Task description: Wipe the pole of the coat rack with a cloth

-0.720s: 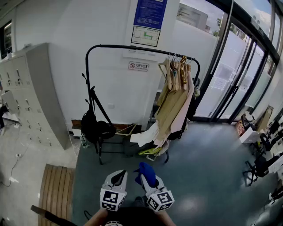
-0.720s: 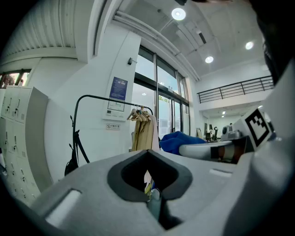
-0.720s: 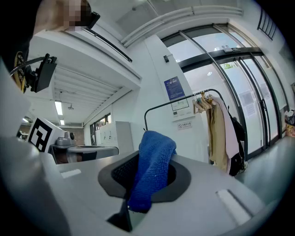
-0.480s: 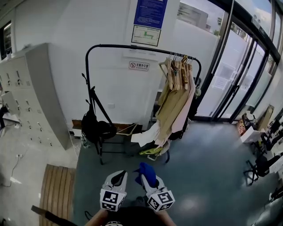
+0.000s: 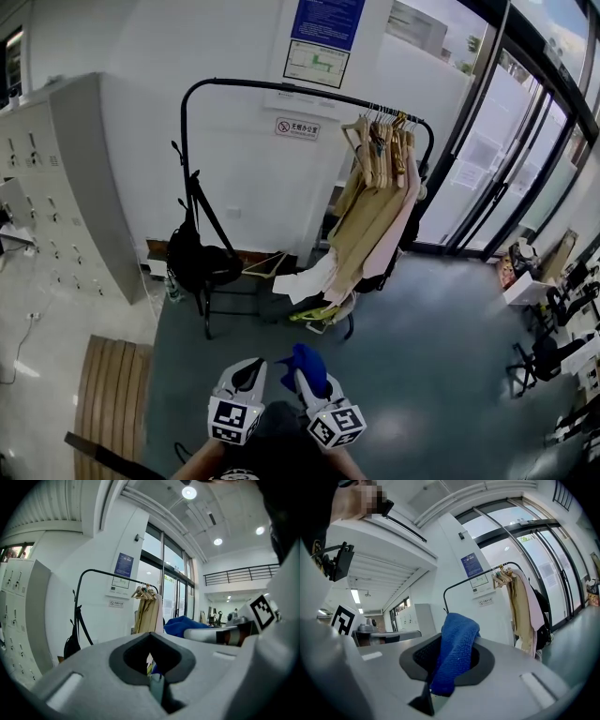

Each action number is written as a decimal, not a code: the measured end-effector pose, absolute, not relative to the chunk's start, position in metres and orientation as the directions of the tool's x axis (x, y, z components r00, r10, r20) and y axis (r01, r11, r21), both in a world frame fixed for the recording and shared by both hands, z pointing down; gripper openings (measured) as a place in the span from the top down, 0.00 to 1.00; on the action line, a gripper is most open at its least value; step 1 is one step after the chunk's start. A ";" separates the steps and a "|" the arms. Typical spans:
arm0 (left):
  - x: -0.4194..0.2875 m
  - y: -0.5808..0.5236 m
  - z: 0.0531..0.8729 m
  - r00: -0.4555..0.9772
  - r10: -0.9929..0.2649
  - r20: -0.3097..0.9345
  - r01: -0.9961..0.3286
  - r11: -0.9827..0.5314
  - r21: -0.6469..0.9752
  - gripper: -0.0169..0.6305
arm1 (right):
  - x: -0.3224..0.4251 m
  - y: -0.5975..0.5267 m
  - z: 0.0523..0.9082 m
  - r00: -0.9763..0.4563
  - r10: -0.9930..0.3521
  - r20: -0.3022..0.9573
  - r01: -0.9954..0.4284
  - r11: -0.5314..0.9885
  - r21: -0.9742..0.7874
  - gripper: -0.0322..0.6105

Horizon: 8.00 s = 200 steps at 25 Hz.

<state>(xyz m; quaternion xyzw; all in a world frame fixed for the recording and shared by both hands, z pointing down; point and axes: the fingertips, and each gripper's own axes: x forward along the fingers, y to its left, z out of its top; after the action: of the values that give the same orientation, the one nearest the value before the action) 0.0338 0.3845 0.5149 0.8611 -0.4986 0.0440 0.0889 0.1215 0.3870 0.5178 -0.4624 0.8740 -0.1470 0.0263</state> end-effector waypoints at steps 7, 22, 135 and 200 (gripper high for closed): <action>0.030 0.322 0.523 0.465 -0.868 0.172 -0.885 -0.452 0.114 0.97 | 0.117 0.316 0.535 -0.600 -0.789 0.131 -0.786 0.549 -0.285 0.84; 0.015 0.109 0.490 0.314 -0.940 0.136 -0.949 -0.316 0.005 0.97 | 0.097 0.076 0.512 -0.733 -0.677 0.069 -0.667 0.694 -0.271 0.84; -0.018 -0.296 0.406 0.610 -0.792 -0.008 -0.792 -0.610 -0.002 0.97 | 0.176 -0.370 0.169 -0.354 -0.806 -0.475 -0.913 0.407 -0.011 0.85; -0.102 -0.268 0.398 0.400 -0.916 -0.023 -0.916 -0.400 0.037 0.97 | -0.016 -0.351 0.181 -0.703 -0.588 -0.400 -0.672 0.733 0.104 0.85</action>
<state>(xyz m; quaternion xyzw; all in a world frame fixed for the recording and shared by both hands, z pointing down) -0.1025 -0.2676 0.3984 0.8366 -0.5474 -0.0196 0.0091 -0.0155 -0.3505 0.1811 -0.3446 0.9146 0.1218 0.1728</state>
